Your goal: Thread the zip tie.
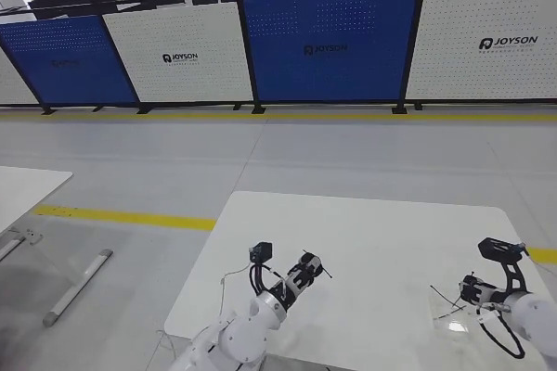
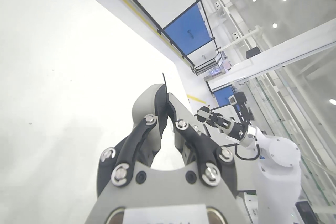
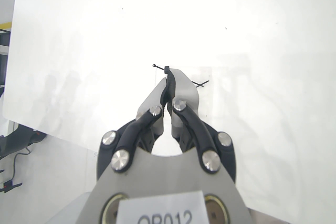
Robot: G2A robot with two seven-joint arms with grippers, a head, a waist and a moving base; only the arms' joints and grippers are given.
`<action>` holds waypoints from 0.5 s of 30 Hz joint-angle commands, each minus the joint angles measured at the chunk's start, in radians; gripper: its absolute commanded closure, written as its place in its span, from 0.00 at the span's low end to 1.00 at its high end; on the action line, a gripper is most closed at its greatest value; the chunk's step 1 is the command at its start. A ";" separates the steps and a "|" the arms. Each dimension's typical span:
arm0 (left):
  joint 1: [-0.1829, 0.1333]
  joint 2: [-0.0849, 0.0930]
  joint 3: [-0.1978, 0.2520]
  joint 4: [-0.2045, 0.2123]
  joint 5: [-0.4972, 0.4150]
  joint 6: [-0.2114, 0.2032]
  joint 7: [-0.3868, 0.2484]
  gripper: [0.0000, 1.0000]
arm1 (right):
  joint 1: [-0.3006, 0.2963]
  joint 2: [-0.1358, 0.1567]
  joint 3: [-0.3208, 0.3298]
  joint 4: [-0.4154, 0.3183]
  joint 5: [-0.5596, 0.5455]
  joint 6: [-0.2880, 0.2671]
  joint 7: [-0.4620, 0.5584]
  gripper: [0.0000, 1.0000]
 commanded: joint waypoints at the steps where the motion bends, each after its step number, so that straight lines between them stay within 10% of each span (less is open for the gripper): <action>1: 0.003 0.008 -0.050 0.007 -0.035 -0.019 -0.063 1.00 | 0.000 0.000 0.000 0.000 0.000 0.000 0.000 1.00; 6: 0.039 0.022 -0.141 0.017 -0.161 -0.080 -0.198 1.00 | 0.000 0.000 0.000 0.000 0.000 0.000 0.000 1.00; 15: 0.039 0.021 -0.149 0.024 -0.187 -0.084 -0.182 1.00 | 0.000 0.000 0.000 0.000 0.000 0.000 0.000 1.00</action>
